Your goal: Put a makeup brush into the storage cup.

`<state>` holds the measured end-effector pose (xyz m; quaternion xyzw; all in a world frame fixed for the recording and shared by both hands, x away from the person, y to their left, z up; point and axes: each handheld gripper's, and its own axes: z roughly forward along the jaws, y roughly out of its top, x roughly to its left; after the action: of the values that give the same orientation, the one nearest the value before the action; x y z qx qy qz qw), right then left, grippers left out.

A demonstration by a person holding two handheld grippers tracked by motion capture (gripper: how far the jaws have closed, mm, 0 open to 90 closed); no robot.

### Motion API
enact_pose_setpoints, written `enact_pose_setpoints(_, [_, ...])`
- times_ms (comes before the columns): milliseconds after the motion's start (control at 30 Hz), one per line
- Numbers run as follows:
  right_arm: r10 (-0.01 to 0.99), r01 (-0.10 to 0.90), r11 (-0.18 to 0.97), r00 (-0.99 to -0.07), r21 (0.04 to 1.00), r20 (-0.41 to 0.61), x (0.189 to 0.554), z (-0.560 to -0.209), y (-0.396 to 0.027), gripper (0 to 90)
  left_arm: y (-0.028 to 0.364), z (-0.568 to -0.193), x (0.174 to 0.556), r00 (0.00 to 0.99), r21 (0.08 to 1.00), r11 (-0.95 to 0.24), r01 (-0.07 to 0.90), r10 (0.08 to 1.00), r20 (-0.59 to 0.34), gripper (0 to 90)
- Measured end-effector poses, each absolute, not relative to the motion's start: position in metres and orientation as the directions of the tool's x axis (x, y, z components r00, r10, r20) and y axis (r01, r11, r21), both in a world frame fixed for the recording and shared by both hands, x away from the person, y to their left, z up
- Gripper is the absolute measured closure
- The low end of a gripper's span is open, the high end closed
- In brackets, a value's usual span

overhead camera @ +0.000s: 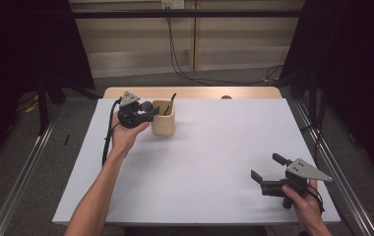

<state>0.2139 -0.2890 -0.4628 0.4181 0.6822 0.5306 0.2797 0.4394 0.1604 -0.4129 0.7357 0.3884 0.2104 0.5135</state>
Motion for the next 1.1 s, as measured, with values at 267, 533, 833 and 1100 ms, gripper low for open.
enact_pose_setpoints(267, [0.868, 0.278, 0.083, -0.492, 0.957, 0.068, 0.215, -0.464, -0.29, 0.0, 0.161, -0.41, 0.436, 0.617, 0.928, -0.168, 0.334, 0.783, -0.081, 25.5])
enact_pose_setpoints(533, [0.871, 0.276, 0.073, -0.486, 0.958, 0.074, 0.215, -0.464, -0.293, 0.0, 0.16, -0.412, 0.434, 0.607, 0.928, -0.131, 0.348, 0.786, -0.116, 7.8])
enact_pose_setpoints(833, [0.869, 0.274, 0.081, -0.49, 0.958, 0.067, 0.215, -0.464, -0.292, 0.0, 0.165, -0.408, 0.428, 0.617, 0.931, -0.126, 0.343, 0.778, -0.122, 2.7])
enact_pose_setpoints(1100, [0.87, 0.272, 0.089, -0.49, 0.958, 0.058, 0.214, -0.463, -0.291, 0.0, 0.177, -0.403, 0.416, 0.62, 0.942, -0.129, 0.309, 0.778, -0.097, 2.0])
